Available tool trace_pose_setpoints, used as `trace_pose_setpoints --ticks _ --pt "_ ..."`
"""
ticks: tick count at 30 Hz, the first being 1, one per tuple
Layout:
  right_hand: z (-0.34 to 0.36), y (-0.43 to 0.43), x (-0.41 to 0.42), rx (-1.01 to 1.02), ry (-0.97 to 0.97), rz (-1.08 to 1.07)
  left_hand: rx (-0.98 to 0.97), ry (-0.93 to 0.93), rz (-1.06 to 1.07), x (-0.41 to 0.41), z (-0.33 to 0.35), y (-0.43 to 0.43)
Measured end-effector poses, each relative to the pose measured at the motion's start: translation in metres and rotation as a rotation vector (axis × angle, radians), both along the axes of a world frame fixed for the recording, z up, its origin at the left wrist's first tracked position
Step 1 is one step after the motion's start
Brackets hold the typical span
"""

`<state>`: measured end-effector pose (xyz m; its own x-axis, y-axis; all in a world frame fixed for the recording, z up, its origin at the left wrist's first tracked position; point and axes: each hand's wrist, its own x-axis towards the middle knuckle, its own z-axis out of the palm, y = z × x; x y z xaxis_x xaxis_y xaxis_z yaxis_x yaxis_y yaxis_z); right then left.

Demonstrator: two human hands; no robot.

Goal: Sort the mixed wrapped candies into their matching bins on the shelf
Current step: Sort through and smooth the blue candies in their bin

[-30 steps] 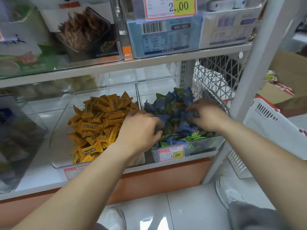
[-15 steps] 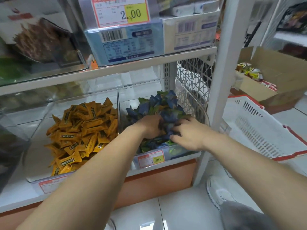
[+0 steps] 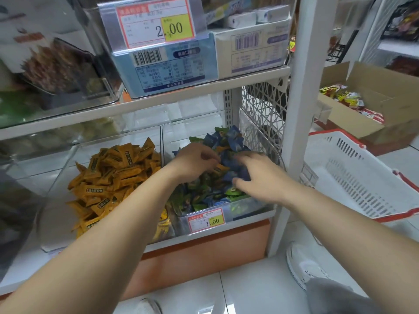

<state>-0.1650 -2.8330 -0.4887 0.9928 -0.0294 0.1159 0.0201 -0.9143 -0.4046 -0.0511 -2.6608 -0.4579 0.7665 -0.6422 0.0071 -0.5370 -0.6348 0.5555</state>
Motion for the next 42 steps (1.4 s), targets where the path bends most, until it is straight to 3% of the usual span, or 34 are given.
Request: trace_pose_setpoints --ticks 5,7,11,15,18,23,29,33,37,42 --pt "0.006 0.015 0.001 0.359 -0.164 -0.014 -0.371 0.368 -0.006 -0.018 0.006 0.007" --pt "0.004 0.015 0.0 0.359 -0.186 -0.111 -0.292 0.289 0.008 -0.014 0.002 0.0" --pt "-0.006 0.004 -0.006 0.164 -0.103 -0.143 -0.047 -0.042 0.106 0.009 -0.007 -0.02" --pt "-0.014 0.005 -0.005 0.061 -0.006 -0.126 0.077 -0.182 0.041 0.029 -0.016 -0.045" --pt "-0.015 0.004 -0.002 0.05 0.006 -0.138 0.234 -0.255 0.052 0.044 -0.024 -0.057" --pt "-0.014 0.002 -0.001 0.059 0.024 -0.133 0.397 -0.209 0.102 0.06 -0.032 -0.068" --pt "-0.013 0.004 -0.004 0.159 -0.055 -0.168 0.092 -0.226 0.222 0.051 -0.021 -0.052" --pt "-0.008 0.001 0.0 0.372 -0.16 -0.244 -0.111 -0.189 0.18 0.026 0.004 -0.026" --pt "0.001 -0.001 0.002 0.599 -0.247 -0.363 -0.427 0.207 0.168 -0.013 0.014 0.006" --pt "0.009 0.009 0.001 0.753 -0.24 -0.365 -0.534 0.315 0.088 -0.04 0.013 0.024"
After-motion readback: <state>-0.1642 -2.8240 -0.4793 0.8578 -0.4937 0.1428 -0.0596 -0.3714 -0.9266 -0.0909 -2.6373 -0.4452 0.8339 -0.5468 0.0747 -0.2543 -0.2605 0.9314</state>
